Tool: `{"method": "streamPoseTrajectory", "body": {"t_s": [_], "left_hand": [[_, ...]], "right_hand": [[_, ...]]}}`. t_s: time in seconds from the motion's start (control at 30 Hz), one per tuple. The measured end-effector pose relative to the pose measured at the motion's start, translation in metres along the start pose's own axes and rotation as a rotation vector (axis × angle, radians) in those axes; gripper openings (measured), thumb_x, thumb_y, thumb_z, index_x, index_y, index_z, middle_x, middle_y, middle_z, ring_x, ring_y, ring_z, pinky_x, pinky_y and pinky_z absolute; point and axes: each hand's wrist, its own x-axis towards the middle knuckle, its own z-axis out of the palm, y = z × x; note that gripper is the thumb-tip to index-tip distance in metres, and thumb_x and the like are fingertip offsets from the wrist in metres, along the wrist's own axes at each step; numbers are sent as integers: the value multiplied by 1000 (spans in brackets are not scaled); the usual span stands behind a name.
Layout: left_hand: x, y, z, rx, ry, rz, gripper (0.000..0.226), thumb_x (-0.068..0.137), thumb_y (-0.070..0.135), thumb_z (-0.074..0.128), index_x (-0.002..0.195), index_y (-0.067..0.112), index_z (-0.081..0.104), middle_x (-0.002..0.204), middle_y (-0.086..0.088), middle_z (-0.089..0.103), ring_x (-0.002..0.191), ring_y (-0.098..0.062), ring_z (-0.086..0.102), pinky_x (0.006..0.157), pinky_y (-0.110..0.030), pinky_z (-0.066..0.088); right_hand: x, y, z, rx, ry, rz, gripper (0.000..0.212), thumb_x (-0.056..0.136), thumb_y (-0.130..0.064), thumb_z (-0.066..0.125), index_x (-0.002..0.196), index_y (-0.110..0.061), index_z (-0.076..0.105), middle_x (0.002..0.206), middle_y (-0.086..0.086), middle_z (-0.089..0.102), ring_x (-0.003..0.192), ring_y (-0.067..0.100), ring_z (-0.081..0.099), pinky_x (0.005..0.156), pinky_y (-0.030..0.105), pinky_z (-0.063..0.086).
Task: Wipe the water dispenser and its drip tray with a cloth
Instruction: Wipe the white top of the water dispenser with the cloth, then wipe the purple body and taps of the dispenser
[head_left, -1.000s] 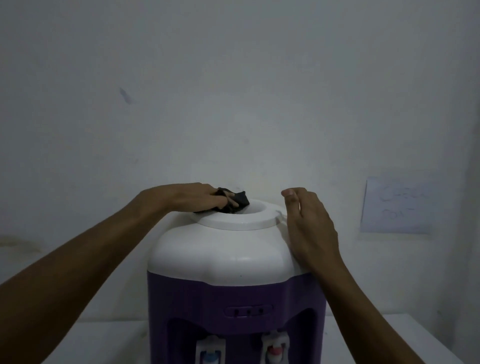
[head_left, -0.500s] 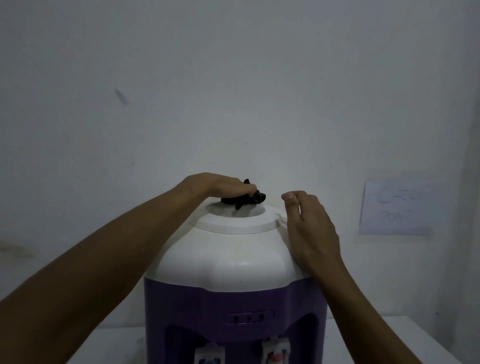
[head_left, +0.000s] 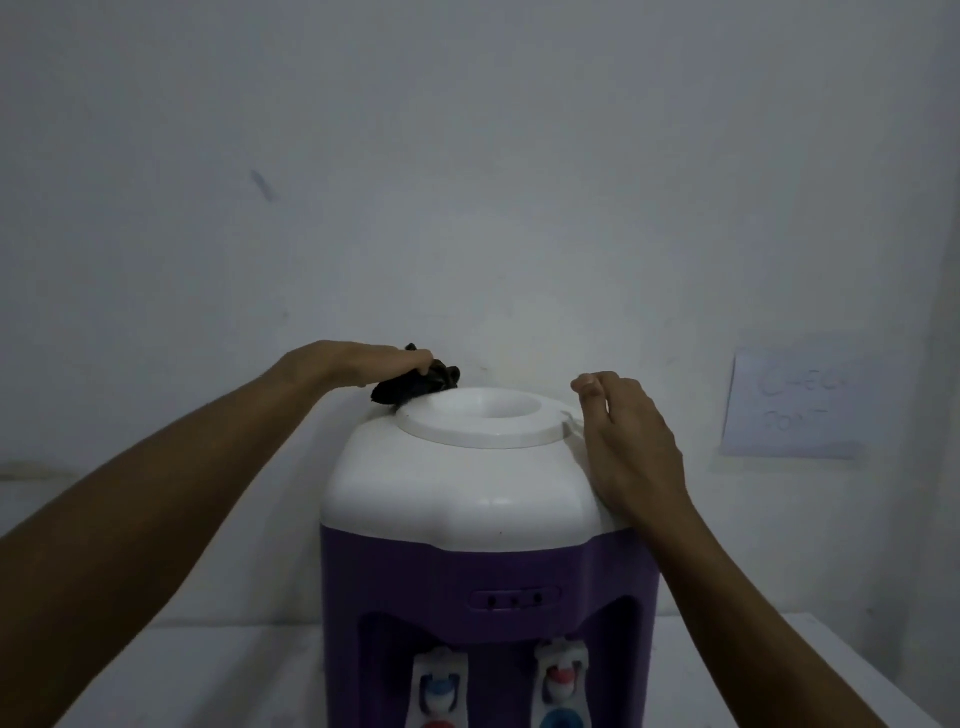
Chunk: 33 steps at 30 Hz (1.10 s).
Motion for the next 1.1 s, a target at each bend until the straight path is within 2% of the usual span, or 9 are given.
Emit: {"method": "streamPoseTrajectory", "body": {"t_s": [0.1,0.3,0.4,0.5,0.6,0.67,0.8,0.97,1.1], "left_hand": [[-22,-16,6,-88,44,25,32,83,47,36,80,15,45,78,-2,45,71,-17,38,71,-31,30],[-66,-37,24,-242,136,53,35,83,43,36,80,10,48,66,-1,48,63,-15,37,66,-29,30],[-82,-40,30,-237,165,88,36,93,34,35,97,7,59,51,6,47,54,-12,35,61,-26,30],[-99,-37,37,-242,169,153,35,98,23,33,112,45,56,66,17,56,56,-1,45,59,-16,34],[-110,-36,44,-242,140,223,44,91,31,36,124,59,46,131,19,50,95,3,52,81,-14,38],[-114,-35,46,-233,135,258,47,84,38,36,124,62,43,145,22,34,121,-4,43,99,-23,34],[-124,-30,52,-177,156,342,45,88,35,38,121,65,44,145,26,33,128,-8,39,106,-28,34],[-144,-19,61,-141,175,451,51,86,26,38,120,63,47,120,54,31,119,-5,46,101,-29,37],[-160,-12,69,-179,191,505,52,81,27,37,112,68,49,117,54,37,119,13,38,100,-13,32]], "right_hand": [[0,-1,-2,3,1,-9,38,101,-41,24,118,-24,54,122,-2,54,107,16,49,82,31,32],[-2,-1,-2,1,-8,-8,39,101,-40,25,120,-23,53,125,0,54,110,20,49,84,34,33],[-2,-1,-2,-4,-3,-11,40,101,-41,24,121,-22,53,126,1,54,110,21,49,84,35,34],[-2,-4,-3,-5,-7,-2,41,101,-41,24,122,-21,53,127,2,53,112,23,49,84,36,34],[-3,-4,-3,-7,-4,-2,41,101,-41,24,122,-21,53,127,2,53,112,23,49,83,35,33],[-3,-4,-3,-3,-1,0,41,101,-41,24,122,-21,53,127,3,54,112,23,49,83,35,33],[-3,-5,-3,1,4,-6,41,101,-41,25,122,-20,53,127,3,54,112,23,49,85,36,35],[-2,-5,-3,9,4,4,40,101,-40,25,122,-20,54,127,3,54,112,22,49,82,34,32],[-2,-4,-2,10,10,0,41,101,-40,25,123,-20,53,128,3,54,113,22,49,84,33,32]]}}
